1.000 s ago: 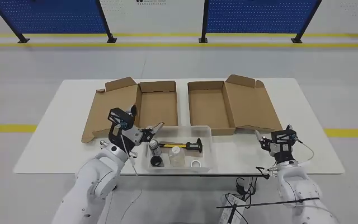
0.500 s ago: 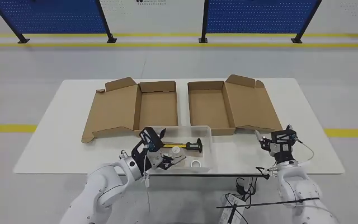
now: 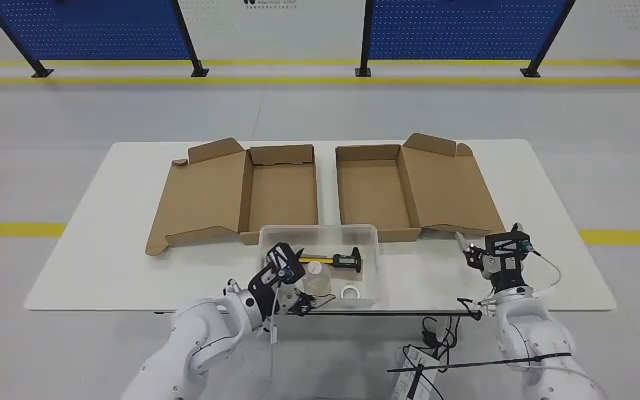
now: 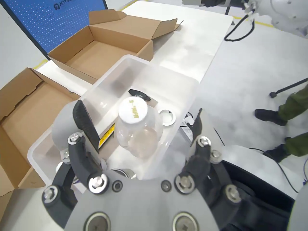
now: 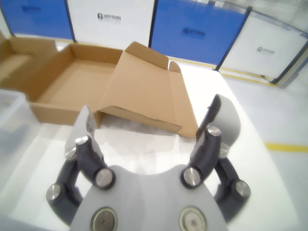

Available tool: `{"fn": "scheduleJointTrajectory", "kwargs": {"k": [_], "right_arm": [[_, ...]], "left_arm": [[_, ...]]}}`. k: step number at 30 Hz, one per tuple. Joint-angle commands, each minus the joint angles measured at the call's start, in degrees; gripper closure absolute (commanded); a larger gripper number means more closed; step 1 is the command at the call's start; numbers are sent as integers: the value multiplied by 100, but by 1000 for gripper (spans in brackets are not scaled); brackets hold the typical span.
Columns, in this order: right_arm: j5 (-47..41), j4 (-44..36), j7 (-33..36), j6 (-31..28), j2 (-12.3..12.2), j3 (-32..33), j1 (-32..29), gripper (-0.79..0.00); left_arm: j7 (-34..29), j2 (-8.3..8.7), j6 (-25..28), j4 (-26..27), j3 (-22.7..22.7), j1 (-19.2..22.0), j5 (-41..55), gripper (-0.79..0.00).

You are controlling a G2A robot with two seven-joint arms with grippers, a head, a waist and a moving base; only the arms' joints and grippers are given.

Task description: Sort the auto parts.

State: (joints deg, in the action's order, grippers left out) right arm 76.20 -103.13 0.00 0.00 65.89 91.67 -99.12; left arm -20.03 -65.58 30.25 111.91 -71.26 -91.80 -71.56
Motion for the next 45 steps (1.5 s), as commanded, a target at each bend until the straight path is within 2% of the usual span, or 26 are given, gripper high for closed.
{"fn": "scheduleJointTrajectory", "kwargs": {"k": [1, 7, 16, 18, 21, 23, 24, 28, 31, 35, 36, 45], "right_arm": [[0, 0, 0, 0, 0, 0, 0, -785], [0, 0, 0, 0, 0, 0, 0, -785], [0, 0, 0, 0, 0, 0, 0, -785], [0, 0, 0, 0, 0, 0, 0, -785], [0, 0, 0, 0, 0, 0, 0, -785], [0, 0, 0, 0, 0, 0, 0, -785], [0, 0, 0, 0, 0, 0, 0, -785], [0, 0, 0, 0, 0, 0, 0, -785], [0, 0, 0, 0, 0, 0, 0, -785], [0, 0, 0, 0, 0, 0, 0, -785], [0, 0, 0, 0, 0, 0, 0, -785], [0, 0, 0, 0, 0, 0, 0, -785]], "left_arm": [[-25, -9, -34, -86, 90, 55, 41, -785], [-52, -26, -94, -273, 305, 185, 41, -785], [-26, -39, -386, -519, 394, 307, 11, -785], [-48, -39, -394, -533, 412, 318, 27, -739], [-69, -37, -415, -554, 428, 334, 38, -619], [-73, -35, -445, -583, 435, 351, 17, -496], [-84, -35, -467, -601, 440, 355, 12, -391], [-88, -33, -506, -616, 461, 371, 8, -342], [-80, -30, -525, -623, 470, 377, 7, -249], [-42, -26, -533, -627, 478, 392, -15, -74], [-25, -24, -532, -625, 479, 395, -19, -3], [183, -13, -638, -468, 383, 383, 102, 0]]}}
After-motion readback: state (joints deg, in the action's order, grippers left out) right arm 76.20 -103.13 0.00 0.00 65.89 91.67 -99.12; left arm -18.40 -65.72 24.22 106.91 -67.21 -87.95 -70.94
